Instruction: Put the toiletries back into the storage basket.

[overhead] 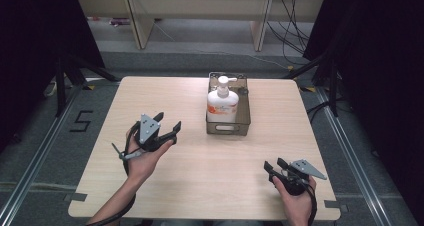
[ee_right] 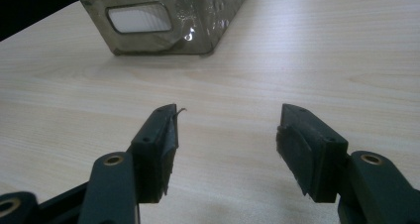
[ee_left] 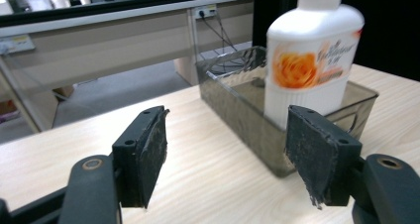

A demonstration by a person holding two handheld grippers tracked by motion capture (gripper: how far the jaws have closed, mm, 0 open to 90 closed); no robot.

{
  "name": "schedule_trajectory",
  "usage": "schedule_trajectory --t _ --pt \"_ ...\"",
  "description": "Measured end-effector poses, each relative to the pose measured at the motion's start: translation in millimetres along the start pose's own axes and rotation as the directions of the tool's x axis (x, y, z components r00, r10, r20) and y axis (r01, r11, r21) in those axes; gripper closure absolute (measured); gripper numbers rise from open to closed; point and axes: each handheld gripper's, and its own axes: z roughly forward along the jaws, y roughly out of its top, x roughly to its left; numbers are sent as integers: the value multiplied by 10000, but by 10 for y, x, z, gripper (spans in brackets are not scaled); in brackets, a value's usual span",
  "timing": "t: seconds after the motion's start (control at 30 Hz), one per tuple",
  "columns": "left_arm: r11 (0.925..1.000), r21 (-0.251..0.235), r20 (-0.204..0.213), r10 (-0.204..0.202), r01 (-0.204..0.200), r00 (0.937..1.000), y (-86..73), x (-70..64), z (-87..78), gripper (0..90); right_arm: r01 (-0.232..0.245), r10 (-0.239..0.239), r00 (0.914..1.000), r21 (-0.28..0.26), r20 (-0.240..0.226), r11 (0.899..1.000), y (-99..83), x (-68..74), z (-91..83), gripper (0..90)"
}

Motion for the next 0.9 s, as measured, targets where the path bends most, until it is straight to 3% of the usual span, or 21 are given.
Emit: schedule_trajectory --t 0.13,0.23,0.33,0.37,0.4,0.53,0.6,0.63,0.67,0.9 --pt "9997 3 -177 -227 227 9996 -174 51 -90 321 66 -72 9998 359 172 9993 10 4 -25 416" --pt "9996 19 -349 -289 290 9990 -302 111 -152 321 503 -503 9987 -34 129 9987 8 -29 0 416" --pt "9993 22 -437 -360 362 9984 -420 174 -210 321 497 -497 9986 -19 154 9988 7 -28 1 416" --pt "9990 50 -436 -438 441 9981 -466 201 -235 322 83 -84 9999 102 109 9999 3 1 -5 417" --pt "9988 93 -477 -466 471 9978 -493 216 -252 322 62 -70 9998 374 206 9993 11 5 -24 417" --pt "9980 204 -712 -582 598 9958 -636 290 -324 321 91 -94 9998 189 162 9998 6 2 -10 416" --pt "9979 299 -805 -557 582 9952 -697 320 -355 321 490 -490 9987 -35 162 9988 7 -27 1 416" --pt "9977 348 -854 -542 574 9949 -734 336 -368 321 397 -397 9991 -1 151 9992 9 -19 -1 417" --pt "9975 401 -885 -541 578 9946 -771 353 -378 321 -11 10 9999 126 112 9999 5 10 -8 417" --pt "9960 498 -1272 -675 743 9896 -990 445 -408 322 -19 18 9999 131 99 9999 5 13 -8 417"
